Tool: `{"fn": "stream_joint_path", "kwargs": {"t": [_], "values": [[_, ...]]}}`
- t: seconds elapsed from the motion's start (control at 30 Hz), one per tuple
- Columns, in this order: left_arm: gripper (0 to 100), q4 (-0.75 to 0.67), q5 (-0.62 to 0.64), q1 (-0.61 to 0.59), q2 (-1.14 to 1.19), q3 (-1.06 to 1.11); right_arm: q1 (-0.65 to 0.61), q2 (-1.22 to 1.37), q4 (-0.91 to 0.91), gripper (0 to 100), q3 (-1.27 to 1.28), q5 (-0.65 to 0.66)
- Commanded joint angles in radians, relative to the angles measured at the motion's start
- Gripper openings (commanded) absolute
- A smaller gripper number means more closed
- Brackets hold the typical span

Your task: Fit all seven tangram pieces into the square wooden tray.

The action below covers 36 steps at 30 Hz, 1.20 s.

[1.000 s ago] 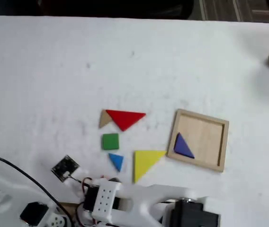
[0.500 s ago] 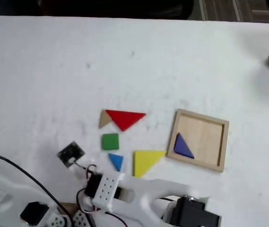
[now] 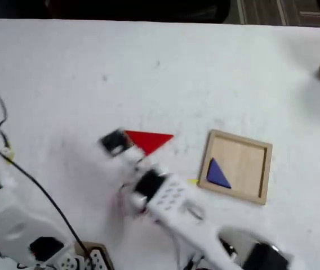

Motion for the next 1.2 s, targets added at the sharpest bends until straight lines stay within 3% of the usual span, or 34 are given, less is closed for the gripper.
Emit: {"fn": "stream_joint_path", "kwargs": {"t": [0.0, 0.2, 0.33, 0.4, 0.5, 0.6, 0.8, 1.0, 1.17], "values": [[2, 0.008, 0.049, 0.108, -0.015, -0.038, 0.242, -0.243, 0.077, 1.7, -0.031, 0.072], [2, -0.04, 0.107, 0.242, -0.242, 0.121, 0.598, -0.461, 0.122, 1.7, 0.035, 0.201], [2, -0.15, 0.138, 0.321, -0.44, 0.348, 0.759, -0.444, 0.12, 1.7, 0.095, 0.236], [2, -0.221, 0.133, 0.364, -0.51, 0.48, 0.812, -0.407, 0.12, 1.7, 0.101, 0.315], [2, -0.328, 0.112, 0.406, -0.598, 0.649, 0.857, -0.341, 0.12, 1.7, 0.1, 0.457], [2, -0.381, 0.014, 0.404, -0.662, 0.756, 0.897, -0.277, 0.104, 1.7, 0.097, 0.551], [2, -0.468, -0.127, 0.424, -0.69, 0.896, 1.058, -0.143, -0.111, 1.7, 0.101, 0.569], [2, -0.479, -0.13, 0.433, -0.688, 0.896, 1.046, 0.016, -0.179, 2.1, 0.098, 0.6], [2, -0.497, -0.13, 0.429, -0.687, 0.899, 1.038, 0.099, -0.262, 2.2, 0.098, 1.011]]}}
